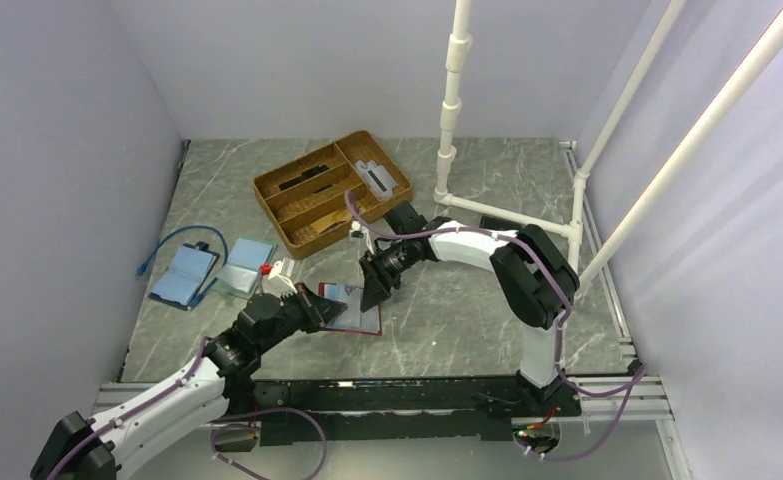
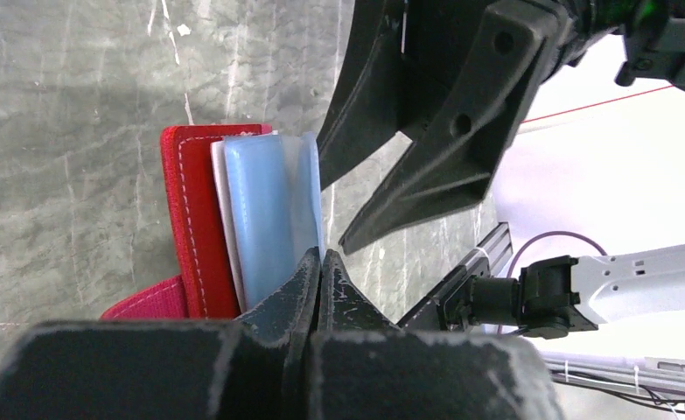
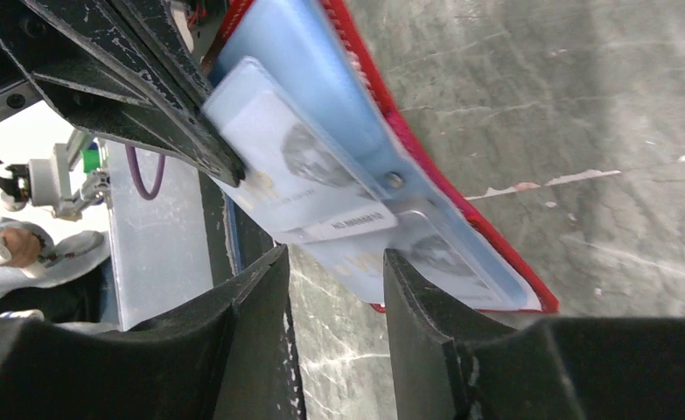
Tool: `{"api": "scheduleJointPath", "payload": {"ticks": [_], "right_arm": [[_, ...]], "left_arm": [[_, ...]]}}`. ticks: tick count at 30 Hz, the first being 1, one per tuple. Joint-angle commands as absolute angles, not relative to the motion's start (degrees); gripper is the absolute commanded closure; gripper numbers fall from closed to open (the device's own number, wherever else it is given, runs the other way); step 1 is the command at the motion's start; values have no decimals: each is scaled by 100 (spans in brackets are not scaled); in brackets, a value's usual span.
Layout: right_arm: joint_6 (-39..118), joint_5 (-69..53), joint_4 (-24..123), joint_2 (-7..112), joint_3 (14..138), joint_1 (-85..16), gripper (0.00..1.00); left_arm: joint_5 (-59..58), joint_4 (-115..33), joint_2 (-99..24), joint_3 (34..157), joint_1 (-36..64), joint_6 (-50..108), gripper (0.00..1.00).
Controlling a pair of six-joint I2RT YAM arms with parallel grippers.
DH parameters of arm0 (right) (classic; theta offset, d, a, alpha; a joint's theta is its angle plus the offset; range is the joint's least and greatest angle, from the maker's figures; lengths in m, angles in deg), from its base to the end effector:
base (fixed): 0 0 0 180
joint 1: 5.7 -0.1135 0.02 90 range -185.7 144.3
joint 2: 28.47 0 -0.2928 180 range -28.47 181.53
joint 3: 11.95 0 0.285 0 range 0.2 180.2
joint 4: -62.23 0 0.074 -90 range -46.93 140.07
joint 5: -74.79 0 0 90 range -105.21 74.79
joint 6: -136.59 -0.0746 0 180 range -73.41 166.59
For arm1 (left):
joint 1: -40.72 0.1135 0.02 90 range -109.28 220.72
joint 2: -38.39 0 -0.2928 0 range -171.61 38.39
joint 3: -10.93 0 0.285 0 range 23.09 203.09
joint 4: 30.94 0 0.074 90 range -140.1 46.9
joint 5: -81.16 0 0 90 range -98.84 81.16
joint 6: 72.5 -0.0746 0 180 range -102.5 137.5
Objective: Take the credit cards out of the card holder
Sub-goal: Pick up the card holder from the center of the board, then remove the credit card from the card holder.
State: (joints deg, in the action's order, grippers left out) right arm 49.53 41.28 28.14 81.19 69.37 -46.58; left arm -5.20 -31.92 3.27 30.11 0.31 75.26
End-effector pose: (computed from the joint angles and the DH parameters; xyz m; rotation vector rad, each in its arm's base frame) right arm 0.2789 0.3237 0.1518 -1.2915 2.2904 1.5323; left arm 0.1466 -0.1310 0.1605 -0.2627 2.0436 -1.1964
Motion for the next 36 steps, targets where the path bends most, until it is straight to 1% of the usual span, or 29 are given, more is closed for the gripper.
{"api": "scheduleJointPath", "payload": {"ticks": [1, 8, 15, 16, 17, 19, 20, 21, 22, 23, 25, 26, 28, 32, 36], "right_arm": [[4828, 4611, 3161, 7950, 6846, -4457, 52], [4673, 5551, 3398, 7903, 6778, -4454, 51], [4099, 6034, 3870, 7831, 6640, -4468, 53], [3977, 6105, 4005, 7813, 6600, -4464, 56], [3869, 6161, 4125, 7802, 6568, -4464, 62], [3805, 6221, 4195, 7811, 6564, -4464, 82], [3821, 6215, 4166, 7821, 6572, -4464, 90], [3849, 6218, 4145, 7828, 6576, -4464, 96], [3869, 6209, 4126, 7831, 6584, -4464, 100], [3912, 6180, 4086, 7838, 6588, -4464, 100], [4066, 6051, 3921, 7840, 6630, -4464, 100], [4151, 5952, 3827, 7847, 6656, -4462, 100], [4239, 5845, 3729, 7880, 6682, -4447, 100], [4298, 5793, 3673, 7943, 6690, -4445, 100], [4397, 5733, 3592, 8001, 6712, -4437, 100]], "left_arm": [[-360, -2406, 608, 2894, 59, 7709, 100], [-204, -1853, 457, 2856, 64, 7789, 100], [-112, -1323, 110, 2834, 64, 7894, 100], [-111, -1294, 76, 2831, 66, 7900, 100], [-119, -1281, 49, 2829, 64, 7907, 100], [-196, -1336, 46, 2819, 76, 7946, 100], [-229, -1418, 71, 2818, 76, 7973, 100], [-295, -1515, 106, 2816, 74, 7999, 100], [-352, -1637, 173, 2818, 77, 8033, 100], [-410, -1801, 242, 2825, 85, 8072, 96], [-476, -2097, 424, 2827, 105, 8104, 83], [-486, -2206, 512, 2821, 113, 8100, 79], [-476, -2357, 694, 2784, 133, 8096, 76], [-380, -2365, 866, 2652, 180, 8141, 76], [-341, -2297, 927, 2532, 227, 8208, 79]]}}
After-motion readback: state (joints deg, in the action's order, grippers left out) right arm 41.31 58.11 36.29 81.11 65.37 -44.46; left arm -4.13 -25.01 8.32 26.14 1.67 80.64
